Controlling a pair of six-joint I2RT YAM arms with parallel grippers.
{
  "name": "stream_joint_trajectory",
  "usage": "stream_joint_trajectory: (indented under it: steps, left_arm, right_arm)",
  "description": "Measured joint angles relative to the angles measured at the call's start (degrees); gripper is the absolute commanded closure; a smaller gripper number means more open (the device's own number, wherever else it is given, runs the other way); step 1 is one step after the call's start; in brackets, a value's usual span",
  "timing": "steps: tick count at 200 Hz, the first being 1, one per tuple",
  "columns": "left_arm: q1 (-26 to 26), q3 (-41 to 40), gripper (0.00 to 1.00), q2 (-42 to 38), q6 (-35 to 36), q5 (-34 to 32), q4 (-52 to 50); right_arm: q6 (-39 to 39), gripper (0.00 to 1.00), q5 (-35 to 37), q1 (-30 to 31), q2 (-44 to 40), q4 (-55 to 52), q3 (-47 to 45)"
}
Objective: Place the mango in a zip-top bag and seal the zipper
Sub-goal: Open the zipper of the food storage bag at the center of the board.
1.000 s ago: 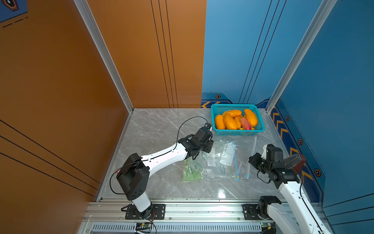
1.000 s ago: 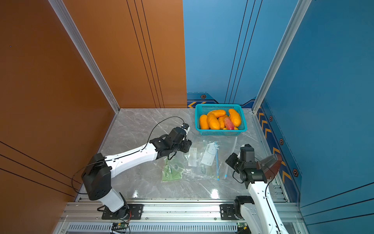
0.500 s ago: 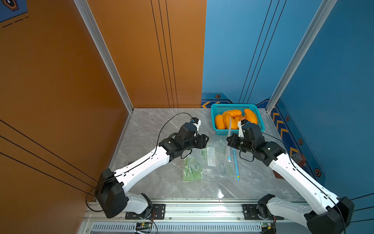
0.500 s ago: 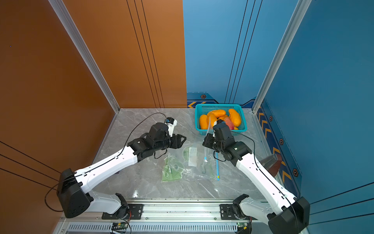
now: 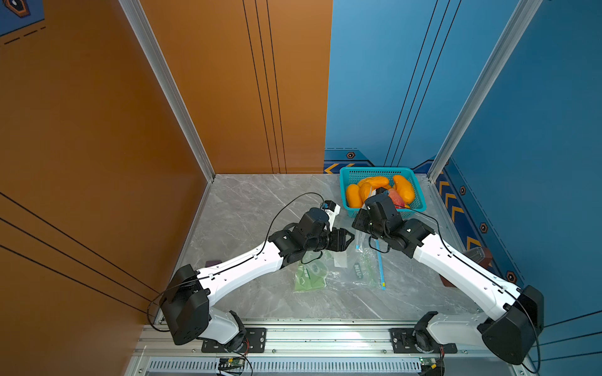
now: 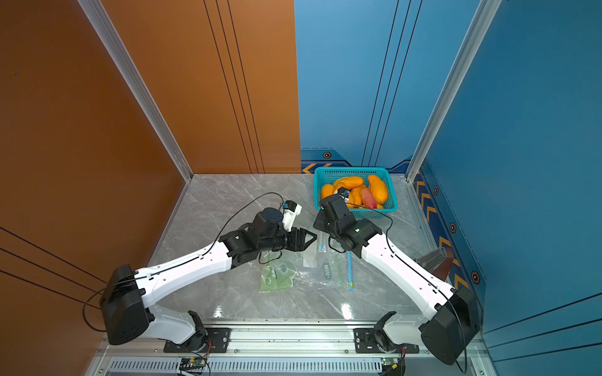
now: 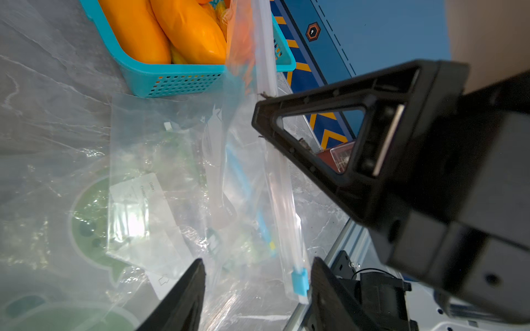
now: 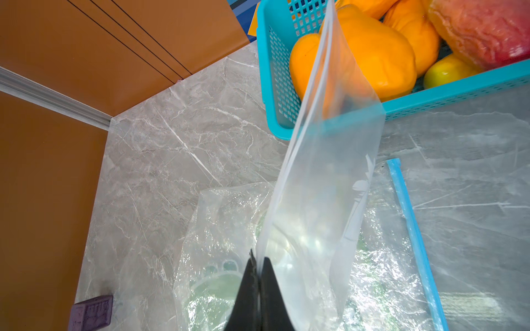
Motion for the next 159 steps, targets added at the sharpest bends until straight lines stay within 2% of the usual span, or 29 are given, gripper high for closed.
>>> stream_joint_trajectory:
  steps: [36, 71, 91, 139, 146, 159]
  left_arm:
    - [-0.3, -0.4, 0.43, 3.2, -1.3, 1.0, 5.0]
    - [-0.8, -0.1, 0.49, 6.5, -1.8, 1.4, 7.2]
    - [-0.8, 0.2, 0.55, 7.1, -2.3, 1.4, 7.7]
    - [-0.8, 2.4, 0.56, 8.3, -2.1, 1.4, 9.7]
    - [-0.7, 2.7, 0.58, 8.5, -2.1, 1.4, 9.9]
    - [-0.7, 3.0, 0.70, 8.8, -2.4, 1.6, 10.1]
  right_arm:
    - [1.9, 1.00, 2.3, 0.1, 0.0, 0.1, 0.0]
    - [2.8, 1.00, 2.4, 0.1, 0.0, 0.3, 0.0]
    - [3.0, 1.00, 2.6, 0.1, 0.0, 0.4, 0.0]
    - [3.5, 1.00, 2.8, 0.1, 0.0, 0.5, 0.0]
    - [3.6, 1.00, 2.8, 0.1, 0.0, 0.5, 0.0]
    - [3.7, 1.00, 2.8, 0.1, 0.0, 0.5, 0.0]
